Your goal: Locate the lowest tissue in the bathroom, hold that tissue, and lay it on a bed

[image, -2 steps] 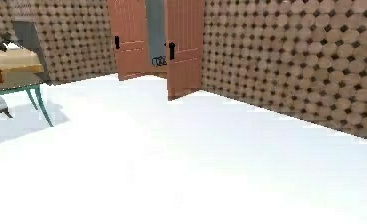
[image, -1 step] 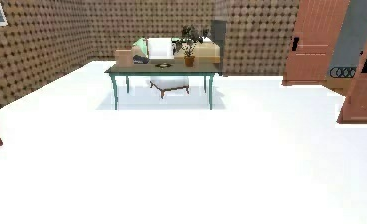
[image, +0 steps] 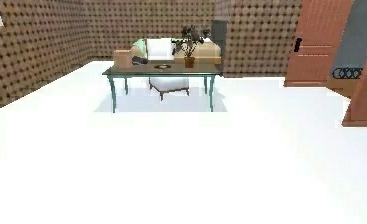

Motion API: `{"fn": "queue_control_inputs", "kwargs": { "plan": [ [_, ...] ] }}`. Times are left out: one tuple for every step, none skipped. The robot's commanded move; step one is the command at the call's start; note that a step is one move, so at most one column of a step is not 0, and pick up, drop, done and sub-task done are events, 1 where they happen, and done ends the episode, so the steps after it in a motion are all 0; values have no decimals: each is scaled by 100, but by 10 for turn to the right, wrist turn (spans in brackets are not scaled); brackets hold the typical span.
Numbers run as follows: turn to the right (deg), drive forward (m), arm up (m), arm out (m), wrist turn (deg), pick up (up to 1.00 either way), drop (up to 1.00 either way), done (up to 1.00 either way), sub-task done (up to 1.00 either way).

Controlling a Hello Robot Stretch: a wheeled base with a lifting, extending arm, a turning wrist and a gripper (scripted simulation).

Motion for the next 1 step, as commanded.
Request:
{"fn": "queue_control_inputs", "kwargs": {
  "plan": [
    [-450,0,0,0,0,0,0,0,0]
  ]
}}
